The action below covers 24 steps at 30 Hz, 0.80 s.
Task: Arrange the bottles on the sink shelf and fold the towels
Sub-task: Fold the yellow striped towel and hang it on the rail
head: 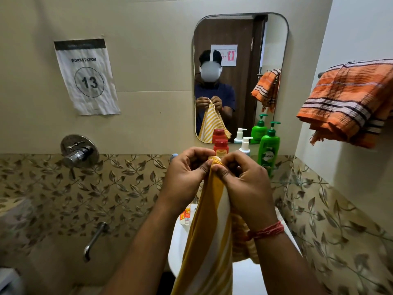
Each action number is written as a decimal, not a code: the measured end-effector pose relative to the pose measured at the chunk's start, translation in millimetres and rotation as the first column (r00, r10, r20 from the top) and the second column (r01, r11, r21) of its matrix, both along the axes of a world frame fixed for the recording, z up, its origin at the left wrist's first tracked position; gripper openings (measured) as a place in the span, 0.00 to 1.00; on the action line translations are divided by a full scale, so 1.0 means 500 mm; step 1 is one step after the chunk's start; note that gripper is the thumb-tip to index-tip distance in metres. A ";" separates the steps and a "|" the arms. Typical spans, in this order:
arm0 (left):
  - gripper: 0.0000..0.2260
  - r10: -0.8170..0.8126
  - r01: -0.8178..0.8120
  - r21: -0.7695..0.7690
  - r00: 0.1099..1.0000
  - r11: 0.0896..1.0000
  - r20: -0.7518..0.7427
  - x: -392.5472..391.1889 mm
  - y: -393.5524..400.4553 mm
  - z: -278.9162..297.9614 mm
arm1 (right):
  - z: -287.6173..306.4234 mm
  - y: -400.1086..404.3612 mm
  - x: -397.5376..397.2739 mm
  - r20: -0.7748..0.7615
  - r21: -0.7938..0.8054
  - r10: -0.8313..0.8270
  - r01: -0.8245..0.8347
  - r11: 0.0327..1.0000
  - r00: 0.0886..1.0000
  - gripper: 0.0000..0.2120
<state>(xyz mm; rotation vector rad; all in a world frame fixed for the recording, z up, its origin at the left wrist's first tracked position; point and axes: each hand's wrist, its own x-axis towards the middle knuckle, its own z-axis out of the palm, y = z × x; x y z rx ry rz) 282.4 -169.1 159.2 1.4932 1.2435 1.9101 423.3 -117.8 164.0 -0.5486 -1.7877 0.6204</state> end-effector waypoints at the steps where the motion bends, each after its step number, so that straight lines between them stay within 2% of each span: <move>1: 0.12 -0.001 0.001 -0.002 1.000 1.000 0.012 0.000 -0.002 0.000 | -0.001 0.000 -0.002 -0.003 -0.005 -0.005 0.005 1.000 1.000 0.07; 7: 0.13 -0.040 0.042 -0.052 0.999 0.998 0.031 -0.005 -0.012 0.000 | -0.008 0.008 -0.007 -0.007 -0.029 -0.042 0.041 0.999 0.999 0.08; 12: 0.12 -0.061 0.062 -0.081 0.998 0.995 0.009 0.003 -0.013 -0.013 | -0.019 0.020 -0.005 0.012 0.067 -0.111 0.110 0.992 0.994 0.07; 19: 0.11 0.002 -0.014 -0.111 0.995 0.994 -0.104 0.013 -0.006 -0.015 | -0.031 0.026 -0.007 0.033 0.157 -0.164 0.157 0.975 0.986 0.06; 22: 0.08 0.045 -0.047 -0.099 0.999 0.994 -0.014 0.019 0.007 -0.016 | -0.036 0.021 -0.015 0.058 0.227 -0.285 0.265 0.937 0.957 0.06; 24: 0.10 0.041 -0.033 -0.090 0.996 0.995 0.085 0.019 0.015 -0.018 | -0.040 0.021 -0.019 0.113 0.266 -0.322 0.284 0.921 0.940 0.07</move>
